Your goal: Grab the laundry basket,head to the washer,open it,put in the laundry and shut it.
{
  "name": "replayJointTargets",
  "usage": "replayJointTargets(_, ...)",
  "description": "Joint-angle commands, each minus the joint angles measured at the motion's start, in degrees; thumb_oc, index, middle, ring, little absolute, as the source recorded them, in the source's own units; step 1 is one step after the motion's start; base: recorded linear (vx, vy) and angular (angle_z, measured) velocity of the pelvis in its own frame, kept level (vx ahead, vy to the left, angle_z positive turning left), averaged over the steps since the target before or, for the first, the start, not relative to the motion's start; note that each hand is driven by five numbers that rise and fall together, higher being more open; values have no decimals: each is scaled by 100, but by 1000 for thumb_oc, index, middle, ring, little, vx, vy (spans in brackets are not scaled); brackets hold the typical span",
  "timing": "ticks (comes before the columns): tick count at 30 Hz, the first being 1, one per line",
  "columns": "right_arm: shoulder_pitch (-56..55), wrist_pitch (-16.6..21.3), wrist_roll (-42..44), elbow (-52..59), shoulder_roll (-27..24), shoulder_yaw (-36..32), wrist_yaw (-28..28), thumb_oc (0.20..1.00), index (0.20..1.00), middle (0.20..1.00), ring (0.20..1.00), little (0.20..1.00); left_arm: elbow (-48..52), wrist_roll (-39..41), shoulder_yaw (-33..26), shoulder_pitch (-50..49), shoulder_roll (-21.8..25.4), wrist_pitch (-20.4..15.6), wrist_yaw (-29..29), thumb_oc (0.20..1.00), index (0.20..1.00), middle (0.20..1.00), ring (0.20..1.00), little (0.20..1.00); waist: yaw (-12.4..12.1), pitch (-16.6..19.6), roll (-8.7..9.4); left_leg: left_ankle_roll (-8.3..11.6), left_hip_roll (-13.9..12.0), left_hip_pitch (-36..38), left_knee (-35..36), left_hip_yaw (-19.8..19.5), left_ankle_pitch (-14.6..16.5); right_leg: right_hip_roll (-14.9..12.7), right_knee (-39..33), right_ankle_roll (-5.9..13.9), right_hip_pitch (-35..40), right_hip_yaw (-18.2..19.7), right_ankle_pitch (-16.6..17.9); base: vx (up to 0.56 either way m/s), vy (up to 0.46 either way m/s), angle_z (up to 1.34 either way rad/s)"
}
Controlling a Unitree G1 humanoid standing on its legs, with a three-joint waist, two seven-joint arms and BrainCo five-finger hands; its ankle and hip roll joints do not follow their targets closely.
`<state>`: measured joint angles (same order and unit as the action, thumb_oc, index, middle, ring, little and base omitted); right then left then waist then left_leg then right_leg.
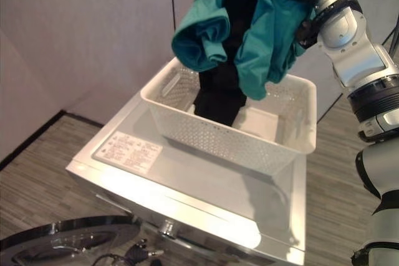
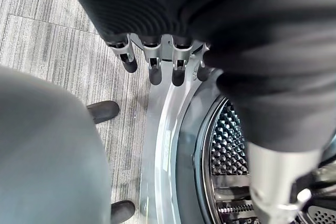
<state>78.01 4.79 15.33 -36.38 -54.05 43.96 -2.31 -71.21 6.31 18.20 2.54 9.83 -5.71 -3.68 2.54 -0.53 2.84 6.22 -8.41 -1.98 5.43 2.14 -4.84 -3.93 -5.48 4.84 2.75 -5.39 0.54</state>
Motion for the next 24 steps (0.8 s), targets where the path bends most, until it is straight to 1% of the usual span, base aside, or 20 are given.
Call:
replayJointTargets(1,1261,16,262,-364,-381,-28,-1,200,200,200,200,200,-694,-80,361,126,97,-6,51,1000,1000,1000,1000,1000,-253,-54,305,185,-392,1001,-43,122,791,-508,428,347,-172,-261,-122,0,0,0)
replayJointTargets(2,1262,17,262,-365,-380,-27,-2,200,200,200,200,200,-695,-79,361,127,97,-7,51,1000,1000,1000,1000,1000,-253,-55,305,185,-392,1001,-43,123,791,-508,428,347,-172,-260,-121,0,0,0)
replayJointTargets(3,1169,103,421,-235,-403,-229,-74,200,200,200,200,200,-699,-95,386,145,61,-22,42,1000,1000,1000,1000,1000,-219,-70,296,182,-386,1005,-43,118,798,-514,431,348,-192,-257,-115,0,0,0)
replayJointTargets(5,1179,109,291,-203,-411,-309,-246,200,200,200,200,200,-700,-121,407,190,56,-21,42,1000,1000,1000,1000,1000,-206,-60,282,172,-377,1008,-43,120,814,-526,418,353,-191,-254,-104,0,0,0)
replayJointTargets(10,1178,109,291,-202,-411,-310,-246,200,200,200,200,200,-700,-121,407,190,56,-21,42,1000,1000,1000,1000,1000,-207,-60,283,172,-377,1008,-43,121,814,-526,418,353,-191,-254,-104,0,0,0)
replayJointTargets(11,1122,161,55,164,-462,-279,-122,200,200,200,200,200,-663,-174,405,248,89,-31,21,1000,1000,1000,1000,1000,-199,-54,284,167,-353,997,-43,113,804,-537,413,360,-187,-240,-108,0,0,0)
replayJointTargets(12,1058,70,151,151,-514,-103,82,310,310,310,310,310,-664,-187,425,204,73,-4,75,1000,1000,1000,1000,1000,-194,-36,271,172,-336,1004,-43,123,815,-548,410,359,-172,-244,-113,0,0,0)
replayJointTargets(13,995,82,240,155,-480,-174,81,369,369,369,369,369,-673,-194,448,195,55,-1,86,1000,1000,1000,1000,1000,-191,-32,265,172,-333,1009,-43,125,820,-549,411,358,-167,-242,-113,0,0,0)
replayJointTargets(15,850,80,310,154,-377,-270,148,715,715,715,715,715,-691,-216,483,193,46,8,103,1000,1000,1000,1000,1000,-192,-36,261,165,-328,1022,-43,127,823,-553,421,357,-164,-233,-113,0,0,0)
replayJointTargets(16,822,15,218,151,-342,-184,282,1000,1000,1000,1000,1000,-681,-259,489,195,53,11,108,1000,1000,1000,1000,1000,-200,-35,262,161,-324,1019,-43,127,826,-554,422,357,-161,-225,-118,0,0,0)
replayJointTargets(21,781,-118,174,-11,-292,118,577,1000,1000,1000,1000,1000,-636,-258,571,185,9,23,191,1000,1000,1000,1000,1000,-196,-38,252,158,-316,1011,-43,127,822,-561,411,363,-159,-244,-108,0,0,0)
replayJointTargets(22,781,-118,174,-11,-292,118,577,915,915,915,915,915,-636,-258,571,185,9,23,191,1000,1000,1000,1000,1000,-195,-38,252,158,-316,1011,-43,127,822,-561,411,363,-159,-245,-108,0,0,0)
replayJointTargets(24,720,-147,137,-78,-255,153,631,937,937,937,937,937,-596,-264,609,182,-12,17,203,1000,1000,1000,1000,1000,-198,-46,245,156,-310,1009,-43,124,827,-564,404,361,-154,-240,-102,0,0,0)
